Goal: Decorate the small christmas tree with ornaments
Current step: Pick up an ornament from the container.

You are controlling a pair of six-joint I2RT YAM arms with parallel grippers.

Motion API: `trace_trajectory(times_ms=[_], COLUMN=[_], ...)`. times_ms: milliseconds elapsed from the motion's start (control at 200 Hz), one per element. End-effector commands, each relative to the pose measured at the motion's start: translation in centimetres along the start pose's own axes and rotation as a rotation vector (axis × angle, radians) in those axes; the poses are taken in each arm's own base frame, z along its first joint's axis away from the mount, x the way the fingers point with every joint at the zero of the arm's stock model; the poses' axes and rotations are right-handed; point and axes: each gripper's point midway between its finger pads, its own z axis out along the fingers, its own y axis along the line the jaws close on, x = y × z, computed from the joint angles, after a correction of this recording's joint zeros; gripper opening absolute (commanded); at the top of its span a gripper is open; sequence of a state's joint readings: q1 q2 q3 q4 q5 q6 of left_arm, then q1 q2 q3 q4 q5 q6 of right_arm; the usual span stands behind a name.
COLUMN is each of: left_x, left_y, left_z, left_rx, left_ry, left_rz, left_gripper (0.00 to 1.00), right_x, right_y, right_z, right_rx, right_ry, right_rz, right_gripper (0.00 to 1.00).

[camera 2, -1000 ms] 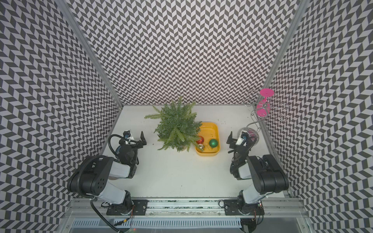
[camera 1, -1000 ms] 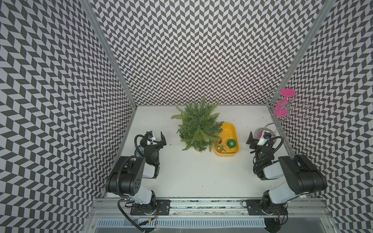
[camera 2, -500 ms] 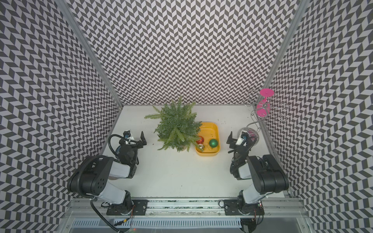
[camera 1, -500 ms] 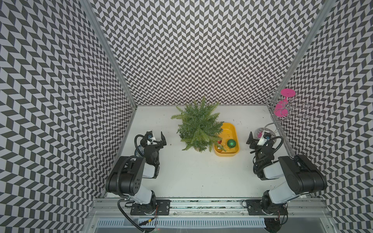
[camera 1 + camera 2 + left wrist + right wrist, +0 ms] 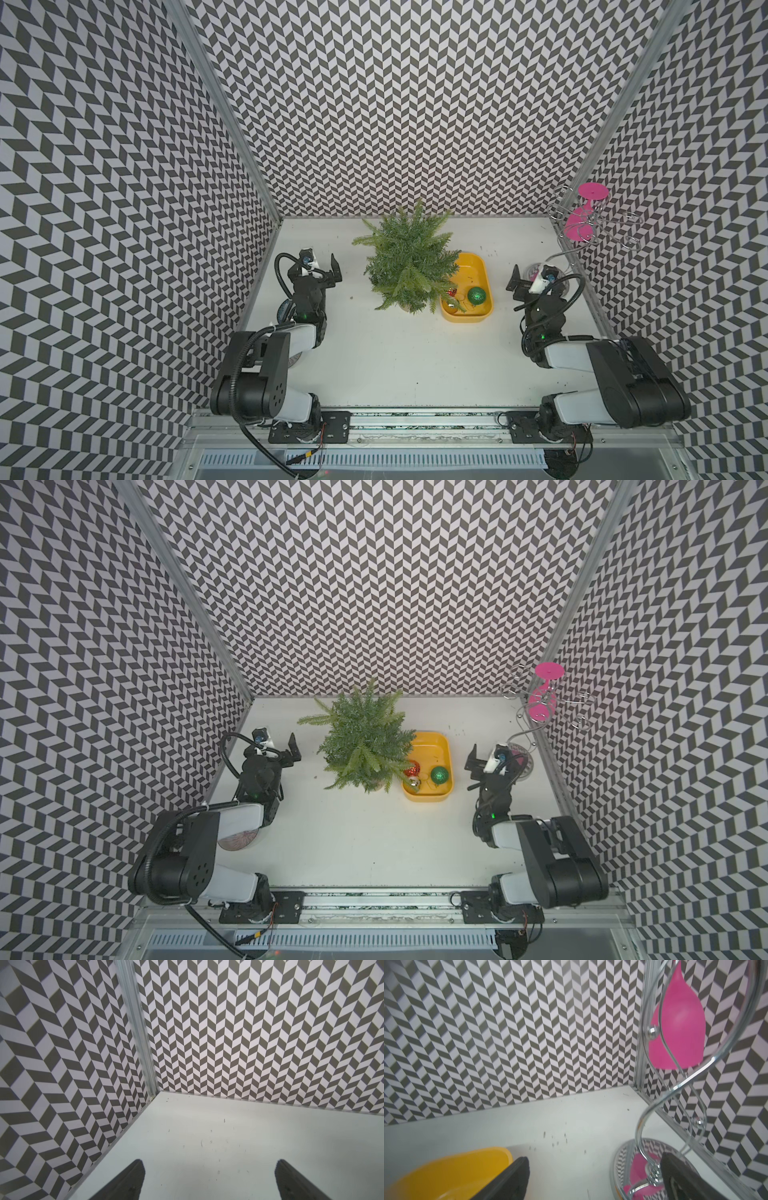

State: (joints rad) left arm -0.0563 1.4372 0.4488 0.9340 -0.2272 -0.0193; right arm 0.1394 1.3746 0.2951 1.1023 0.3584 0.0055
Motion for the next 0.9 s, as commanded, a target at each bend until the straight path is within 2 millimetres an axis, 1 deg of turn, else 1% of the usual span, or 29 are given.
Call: trace_trajectory(times_ms=[0, 35, 110, 135, 175, 205, 255, 285, 325, 401, 431, 516, 571, 596, 671, 711, 816, 891], left_x=[0.9, 0.5, 0.0, -0.2, 0.0, 0.1, 0.4, 0.6, 0.7, 0.5, 0.4, 0.3, 0.9, 1.2, 2.6, 3.4, 4.1, 4.2], left_y=[0.8, 0.8, 1.0, 1.2, 1.6, 1.4, 1.0, 0.6, -0.1, -1.7, -2.4, -4.7, -5.9, -6.4, -7.2, -7.5, -8.4, -9.6], left_z=[0.1, 0.3, 1.2, 1.5, 1.9, 2.1, 2.4, 2.4, 2.4, 2.0, 1.7, 0.8, -0.2, -0.8, -2.6, -3.7, -6.4, -7.8], left_rx=[-0.056, -0.061, -0.072, -0.078, -0.086, -0.049, 0.019, 0.05, 0.088, 0.136, 0.153, 0.209, 0.242, 0.256, 0.284, 0.304, 0.359, 0.405], left_ry=[0.091, 0.1, 0.15, 0.166, 0.199, 0.226, 0.266, 0.291, 0.321, 0.361, 0.377, 0.435, 0.488, 0.512, 0.589, 0.622, 0.666, 0.689], left_rz=[-0.035, -0.068, -0.171, -0.226, -0.321, -0.399, -0.476, -0.51, -0.531, -0.53, -0.521, -0.502, -0.501, -0.506, -0.534, -0.555, -0.584, -0.564], left_gripper=[0.99, 0.99, 0.99, 0.99, 0.99, 0.99, 0.99, 0.99, 0.99, 0.95, 0.93, 0.87, 0.83, 0.81, 0.78, 0.77, 0.74, 0.74], right_x=[-2.8, -3.9, -5.7, -5.8, -5.6, -5.5, -6.2, -6.5, -6.4, -5.6, -5.4, -3.9, -2.8, -2.2, -0.9, -0.2, 0.9, 1.8], right_y=[0.1, 0.5, 2.1, 2.2, 2.0, 2.8, 5.3, 6.6, 7.4, 8.1, 8.3, 8.4, 8.4, 8.5, 8.6, 8.7, 9.8, 11.2], right_z=[0.7, 0.9, 1.0, 0.9, 0.9, 0.8, 0.5, 0.2, 0.2, 0.3, 0.3, 0.3, 0.1, -0.1, -0.5, -0.8, -1.4, -2.1], right_rx=[0.029, 0.014, -0.073, -0.073, -0.051, -0.105, -0.263, -0.335, -0.367, -0.371, -0.375, -0.347, -0.328, -0.325, -0.318, -0.316, -0.339, -0.36], right_ry=[-0.004, -0.003, 0.031, 0.048, 0.097, 0.14, 0.175, 0.196, 0.246, 0.346, 0.38, 0.496, 0.565, 0.599, 0.69, 0.736, 0.838, 0.92], right_rz=[0.066, 0.115, 0.23, 0.306, 0.452, 0.505, 0.493, 0.473, 0.476, 0.449, 0.429, 0.389, 0.365, 0.356, 0.338, 0.326, 0.298, 0.263], right_gripper=[0.99, 0.99, 0.99, 0.99, 0.99, 0.99, 1.0, 0.96, 0.95, 0.9, 0.86, 0.8, 0.78, 0.75, 0.69, 0.68, 0.66, 0.66])
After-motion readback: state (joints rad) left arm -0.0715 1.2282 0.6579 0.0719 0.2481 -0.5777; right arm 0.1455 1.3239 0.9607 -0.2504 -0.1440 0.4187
